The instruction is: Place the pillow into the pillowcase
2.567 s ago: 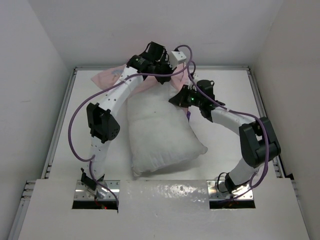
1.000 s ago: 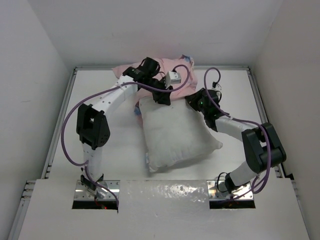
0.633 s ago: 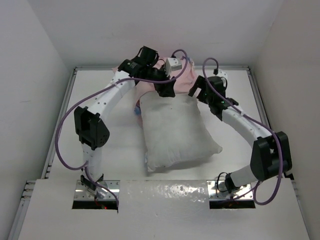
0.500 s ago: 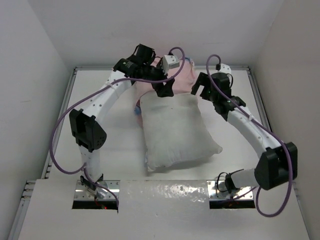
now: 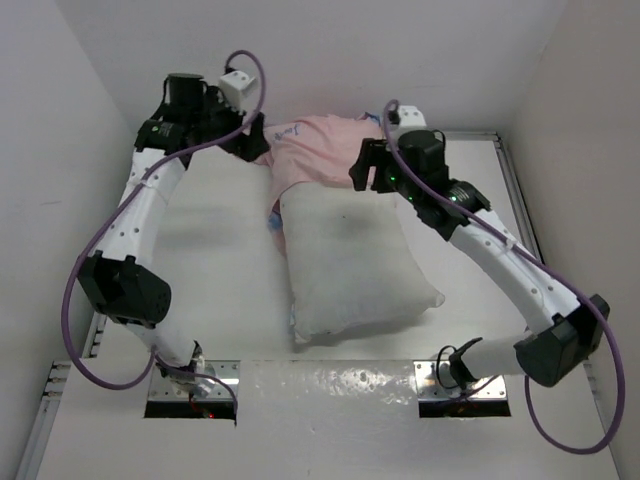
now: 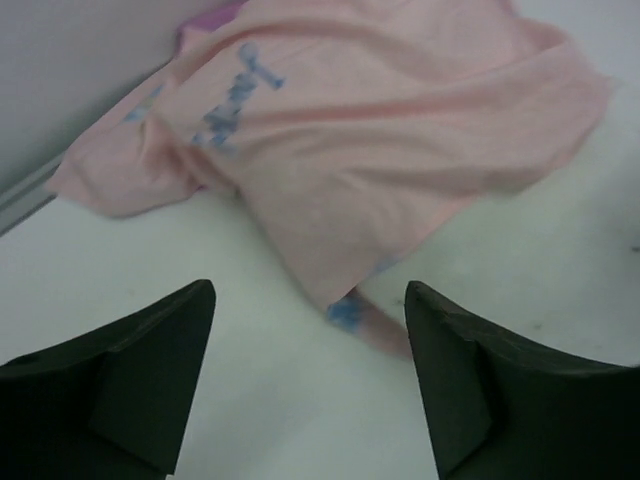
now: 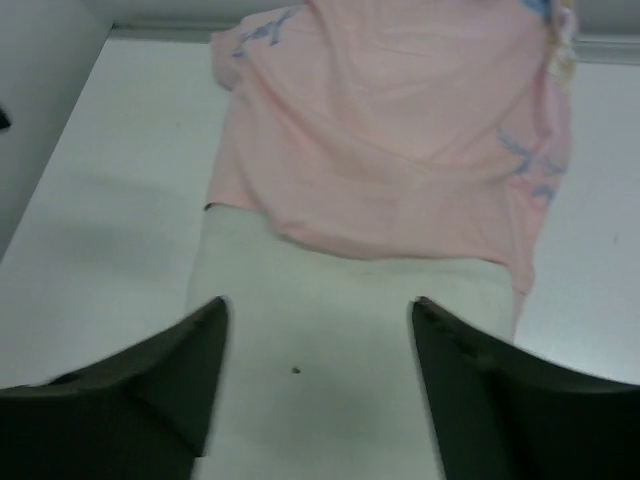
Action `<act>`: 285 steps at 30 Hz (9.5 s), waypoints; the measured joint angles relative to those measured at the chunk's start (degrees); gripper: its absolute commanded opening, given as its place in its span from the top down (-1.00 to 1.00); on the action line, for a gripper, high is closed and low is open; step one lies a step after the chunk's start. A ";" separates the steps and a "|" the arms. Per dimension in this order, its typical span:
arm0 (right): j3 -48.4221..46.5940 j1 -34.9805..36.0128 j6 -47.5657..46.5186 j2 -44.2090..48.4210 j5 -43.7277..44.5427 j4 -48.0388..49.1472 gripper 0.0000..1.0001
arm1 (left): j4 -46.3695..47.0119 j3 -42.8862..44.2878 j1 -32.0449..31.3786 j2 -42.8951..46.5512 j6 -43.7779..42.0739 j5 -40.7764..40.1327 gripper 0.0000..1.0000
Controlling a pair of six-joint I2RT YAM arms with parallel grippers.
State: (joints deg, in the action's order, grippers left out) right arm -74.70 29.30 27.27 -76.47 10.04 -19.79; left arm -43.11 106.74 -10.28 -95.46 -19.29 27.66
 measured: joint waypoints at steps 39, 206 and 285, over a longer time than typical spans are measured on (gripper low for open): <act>-1.66 7.50 5.73 -28.74 -4.66 12.59 1.00 | 20.13 -18.25 2.47 -28.59 10.51 11.26 1.00; 22.97 7.67 2.36 -3.26 -0.20 5.38 1.00 | -6.60 -41.33 -1.70 25.05 -5.86 -18.86 -0.82; -0.87 -1.42 7.37 4.70 -16.68 11.89 1.00 | -3.21 12.63 21.07 5.38 -3.96 29.75 1.00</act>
State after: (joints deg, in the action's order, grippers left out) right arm -75.57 27.88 34.63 -71.77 -6.63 -7.90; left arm -46.33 119.37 10.79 -90.08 -23.24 57.41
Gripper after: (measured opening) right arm 0.003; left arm 0.006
